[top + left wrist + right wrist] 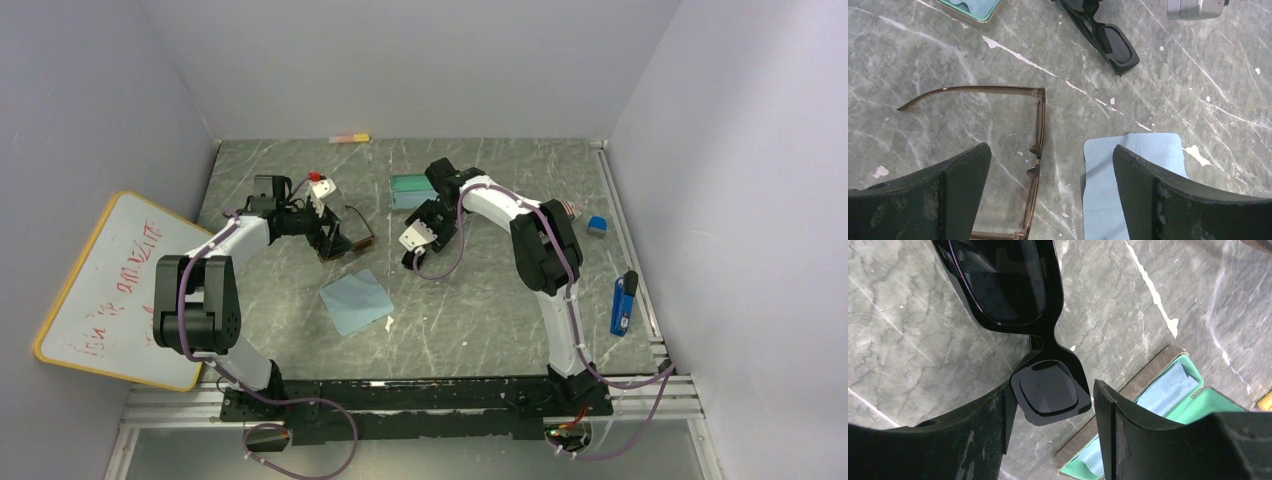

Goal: Organize the sunglasses
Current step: Pick up the sunglasses from the center of the board.

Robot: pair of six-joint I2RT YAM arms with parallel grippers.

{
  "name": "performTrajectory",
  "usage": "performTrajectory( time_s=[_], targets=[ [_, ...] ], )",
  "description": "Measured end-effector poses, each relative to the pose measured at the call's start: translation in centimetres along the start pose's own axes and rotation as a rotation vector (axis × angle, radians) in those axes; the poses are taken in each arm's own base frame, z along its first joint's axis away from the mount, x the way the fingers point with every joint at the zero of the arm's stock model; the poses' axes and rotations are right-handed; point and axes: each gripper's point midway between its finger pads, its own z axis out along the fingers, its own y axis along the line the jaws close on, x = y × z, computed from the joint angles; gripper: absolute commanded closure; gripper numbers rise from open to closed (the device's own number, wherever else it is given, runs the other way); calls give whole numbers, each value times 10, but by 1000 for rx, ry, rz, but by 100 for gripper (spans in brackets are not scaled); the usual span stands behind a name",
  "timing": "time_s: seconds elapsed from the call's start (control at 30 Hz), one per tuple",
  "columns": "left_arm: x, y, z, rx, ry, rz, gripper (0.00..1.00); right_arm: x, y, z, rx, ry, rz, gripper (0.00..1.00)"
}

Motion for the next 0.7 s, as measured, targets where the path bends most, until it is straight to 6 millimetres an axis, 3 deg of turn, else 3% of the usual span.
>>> performTrajectory(
  time_s=[0.1, 0.57, 0.63, 0.7],
  targets=[
    [0, 0, 0, 1, 1, -1, 4, -1, 2, 0, -6, -3, 2, 44],
    [0, 0, 0, 3, 0, 2, 4, -17, 13, 1, -50, -23, 13, 39],
    [0, 0, 0, 3, 0, 2, 4, -21, 14, 1, -54, -26, 17, 41],
    [0, -1, 0, 3, 0, 2, 4, -23, 14, 0, -53, -25, 21, 49]
  ],
)
